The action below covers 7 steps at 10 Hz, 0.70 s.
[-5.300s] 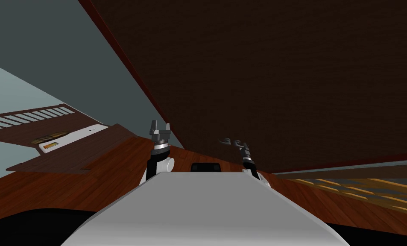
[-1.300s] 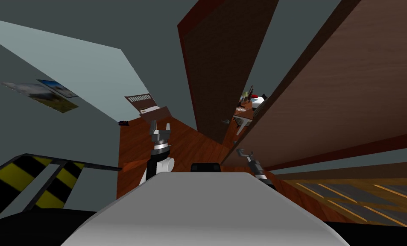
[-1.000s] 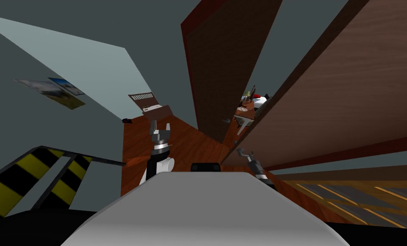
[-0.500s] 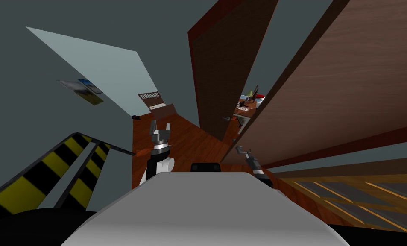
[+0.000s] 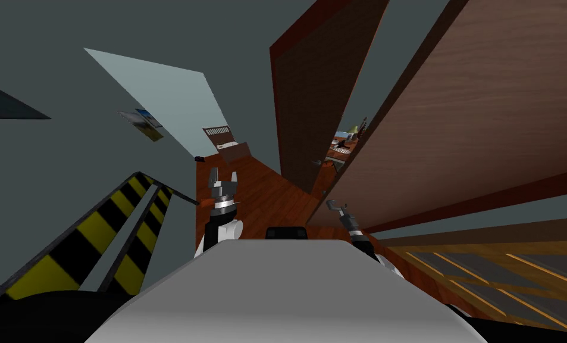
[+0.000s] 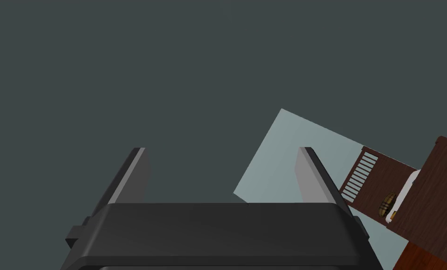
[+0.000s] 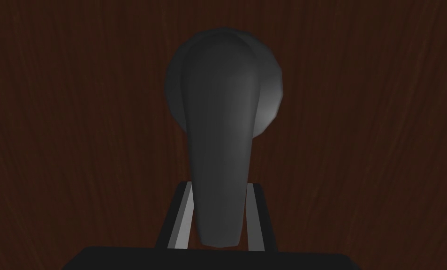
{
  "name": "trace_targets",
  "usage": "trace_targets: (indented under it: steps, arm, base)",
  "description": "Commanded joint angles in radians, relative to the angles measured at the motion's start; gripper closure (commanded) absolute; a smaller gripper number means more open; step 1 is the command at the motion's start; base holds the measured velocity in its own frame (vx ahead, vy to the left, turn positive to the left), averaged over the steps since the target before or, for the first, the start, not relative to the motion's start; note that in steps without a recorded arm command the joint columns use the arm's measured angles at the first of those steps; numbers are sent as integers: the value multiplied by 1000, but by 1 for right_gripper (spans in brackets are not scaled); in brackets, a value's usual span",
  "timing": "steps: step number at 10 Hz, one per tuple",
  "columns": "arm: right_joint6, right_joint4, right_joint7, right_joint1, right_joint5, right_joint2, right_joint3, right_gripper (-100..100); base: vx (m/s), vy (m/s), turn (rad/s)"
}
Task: Pull the door open
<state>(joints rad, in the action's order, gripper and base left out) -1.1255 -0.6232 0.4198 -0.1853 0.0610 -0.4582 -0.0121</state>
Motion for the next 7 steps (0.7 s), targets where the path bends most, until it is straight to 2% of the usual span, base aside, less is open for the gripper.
trace_targets:
  steps: [1,4,5,6,7]
  arm:
    - [3,25,0,32,-3,8,-19,100]
    - [17,45,-2,71,2,6,-34,100]
    - [21,39,-2,64,5,0,-24,100]
    - [-7,50,6,50,1,-7,-32,100]
    - [-15,52,8,46,0,-8,-34,100]
  base:
    - [-226,-60,122]
    - [-230,-57,92]
    - [-105,-22,21]
    - [-168,-43,188]
    - [-205,-60,192]
